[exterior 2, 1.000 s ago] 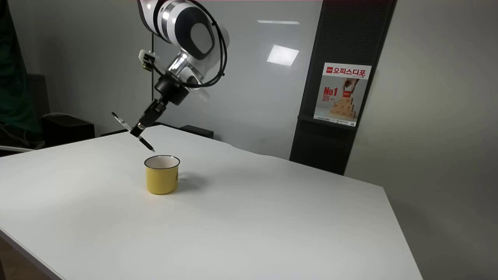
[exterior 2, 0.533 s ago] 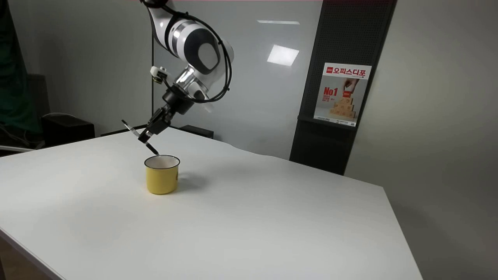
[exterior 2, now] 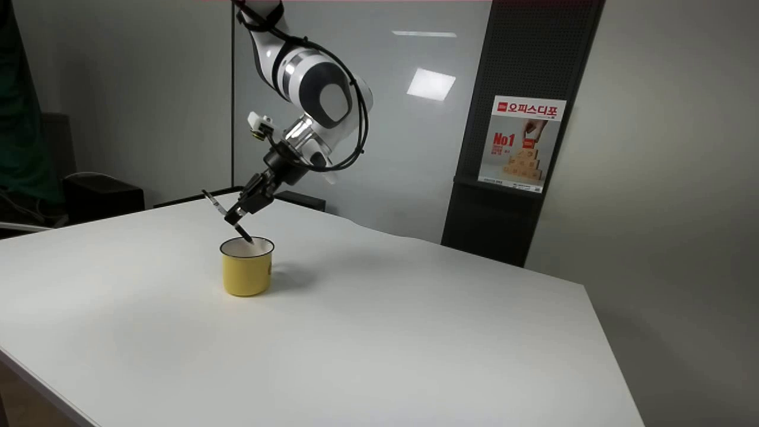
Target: Remove the pen from the cup, put it on the table and return it back in the cup
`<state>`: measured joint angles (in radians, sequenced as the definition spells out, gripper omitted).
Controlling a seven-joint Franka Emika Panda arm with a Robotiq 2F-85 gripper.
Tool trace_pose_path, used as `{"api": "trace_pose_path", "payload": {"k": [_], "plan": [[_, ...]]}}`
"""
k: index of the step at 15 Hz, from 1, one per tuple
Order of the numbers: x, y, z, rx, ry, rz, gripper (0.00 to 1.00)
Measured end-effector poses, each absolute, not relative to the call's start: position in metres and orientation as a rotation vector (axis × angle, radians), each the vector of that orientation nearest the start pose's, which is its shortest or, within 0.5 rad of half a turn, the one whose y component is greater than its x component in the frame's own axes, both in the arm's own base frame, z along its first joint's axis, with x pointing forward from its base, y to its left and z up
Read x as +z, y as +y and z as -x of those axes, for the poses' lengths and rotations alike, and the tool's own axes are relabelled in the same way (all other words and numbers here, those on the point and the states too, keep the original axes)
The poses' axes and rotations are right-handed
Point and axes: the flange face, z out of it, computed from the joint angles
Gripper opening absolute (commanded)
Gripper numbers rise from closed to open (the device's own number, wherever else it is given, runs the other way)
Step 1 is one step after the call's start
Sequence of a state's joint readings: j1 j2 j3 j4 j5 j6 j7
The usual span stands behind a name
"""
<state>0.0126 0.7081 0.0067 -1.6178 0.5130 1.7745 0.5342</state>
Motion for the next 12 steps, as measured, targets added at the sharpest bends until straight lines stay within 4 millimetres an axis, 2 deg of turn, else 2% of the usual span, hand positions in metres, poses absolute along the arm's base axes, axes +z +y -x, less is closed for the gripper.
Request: {"api": "trace_pose_path", "payload": {"k": [1, 2, 3, 12], "plan": [[0.186, 0.052, -0.631, 0.912, 1.011, 2.498, 0.03], [0.184, 0.050, -0.631, 0.915, 1.013, 2.493, 0.38], [0.183, 0.047, -0.632, 0.918, 1.017, 2.489, 0.39], [0.183, 0.032, -0.636, 0.897, 1.053, 2.465, 0.97]]}}
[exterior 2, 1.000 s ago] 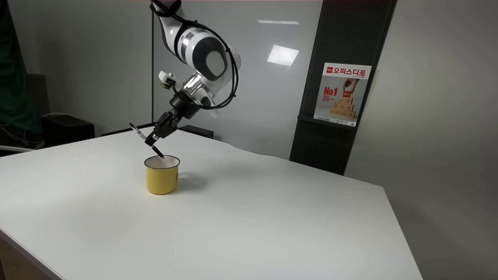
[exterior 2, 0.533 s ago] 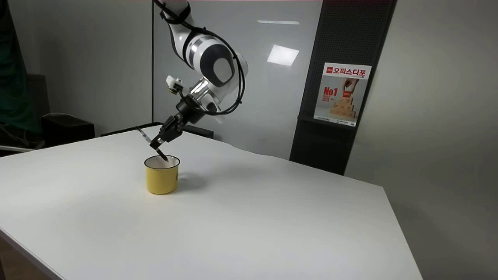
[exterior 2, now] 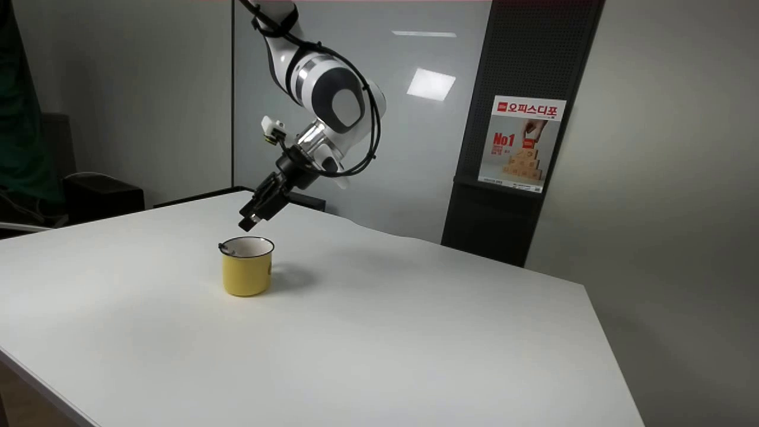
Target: Remove the pen from the cup, put it on the table and return it back in the cup
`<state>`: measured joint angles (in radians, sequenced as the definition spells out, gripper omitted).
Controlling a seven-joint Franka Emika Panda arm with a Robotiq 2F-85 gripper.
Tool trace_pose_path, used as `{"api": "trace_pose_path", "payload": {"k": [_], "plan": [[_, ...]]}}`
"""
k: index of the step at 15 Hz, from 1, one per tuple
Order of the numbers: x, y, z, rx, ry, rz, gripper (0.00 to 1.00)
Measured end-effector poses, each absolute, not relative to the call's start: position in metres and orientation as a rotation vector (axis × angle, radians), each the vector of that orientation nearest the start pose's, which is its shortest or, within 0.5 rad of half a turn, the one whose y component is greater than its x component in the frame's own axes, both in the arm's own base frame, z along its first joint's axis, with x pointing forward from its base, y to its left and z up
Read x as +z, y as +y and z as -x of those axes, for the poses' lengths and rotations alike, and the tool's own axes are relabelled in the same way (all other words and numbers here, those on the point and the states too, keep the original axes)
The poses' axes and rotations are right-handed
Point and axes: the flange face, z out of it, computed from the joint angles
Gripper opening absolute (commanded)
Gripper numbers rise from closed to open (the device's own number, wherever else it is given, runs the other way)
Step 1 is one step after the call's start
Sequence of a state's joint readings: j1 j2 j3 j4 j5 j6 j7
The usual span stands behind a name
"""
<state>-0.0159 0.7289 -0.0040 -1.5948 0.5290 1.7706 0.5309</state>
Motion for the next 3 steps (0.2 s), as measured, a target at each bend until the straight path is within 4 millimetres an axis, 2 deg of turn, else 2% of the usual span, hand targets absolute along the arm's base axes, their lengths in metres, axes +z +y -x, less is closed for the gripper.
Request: {"api": "trace_pose_path", "payload": {"k": [3], "plan": [[0.1916, 0.0275, -0.6443, 0.745, 1.084, 2.513, 1.00]]}}
